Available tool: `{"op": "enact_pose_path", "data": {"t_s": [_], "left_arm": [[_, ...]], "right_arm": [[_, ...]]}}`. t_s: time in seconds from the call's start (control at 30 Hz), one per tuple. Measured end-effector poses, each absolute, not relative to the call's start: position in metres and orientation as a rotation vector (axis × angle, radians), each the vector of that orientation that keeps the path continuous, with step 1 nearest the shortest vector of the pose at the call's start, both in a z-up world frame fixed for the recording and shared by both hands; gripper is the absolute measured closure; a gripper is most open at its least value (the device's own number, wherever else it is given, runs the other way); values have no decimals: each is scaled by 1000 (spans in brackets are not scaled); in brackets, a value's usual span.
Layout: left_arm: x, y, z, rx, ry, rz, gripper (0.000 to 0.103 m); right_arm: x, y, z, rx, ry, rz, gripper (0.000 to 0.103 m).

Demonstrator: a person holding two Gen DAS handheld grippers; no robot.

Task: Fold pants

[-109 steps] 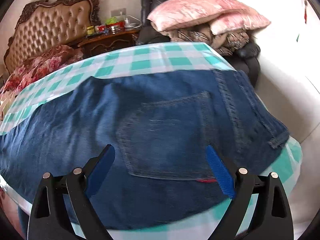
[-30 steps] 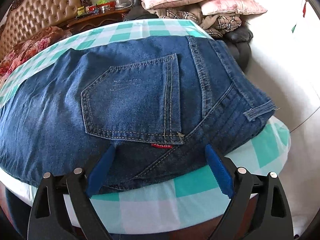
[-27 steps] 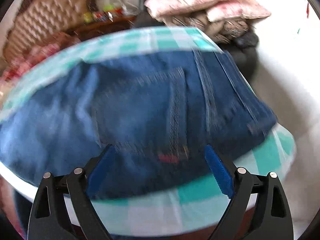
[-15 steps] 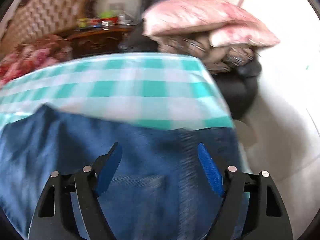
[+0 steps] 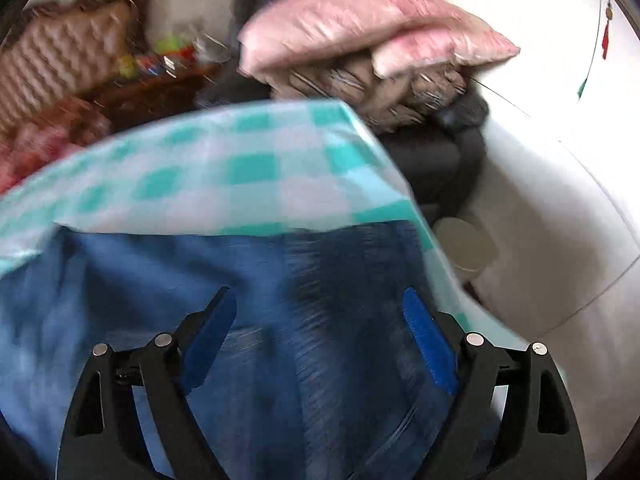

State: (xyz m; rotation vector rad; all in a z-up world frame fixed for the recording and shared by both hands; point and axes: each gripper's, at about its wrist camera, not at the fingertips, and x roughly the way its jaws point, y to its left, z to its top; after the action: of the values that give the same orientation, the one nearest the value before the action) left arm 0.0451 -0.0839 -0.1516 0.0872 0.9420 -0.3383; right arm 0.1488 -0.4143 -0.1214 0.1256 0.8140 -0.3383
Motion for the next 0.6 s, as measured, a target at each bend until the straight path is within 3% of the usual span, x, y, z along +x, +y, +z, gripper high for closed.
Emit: {"op": "enact_pose_path", "data": {"t_s": [0.13, 0.3, 0.4, 0.6], "left_arm": [[46, -66, -149, 83, 919, -326, 50], [71, 22, -136, -56, 871, -176, 50], [102, 91, -132, -68, 830, -29, 53], [188, 180, -148, -55, 918, 17, 60]], "right_arm": [[111, -365, -118, 136, 799, -215, 20], [88, -322, -153, 162, 878, -135, 19], [81, -304, -160, 28, 880, -166, 17], [83, -297, -165, -8, 899, -195, 15]]}}
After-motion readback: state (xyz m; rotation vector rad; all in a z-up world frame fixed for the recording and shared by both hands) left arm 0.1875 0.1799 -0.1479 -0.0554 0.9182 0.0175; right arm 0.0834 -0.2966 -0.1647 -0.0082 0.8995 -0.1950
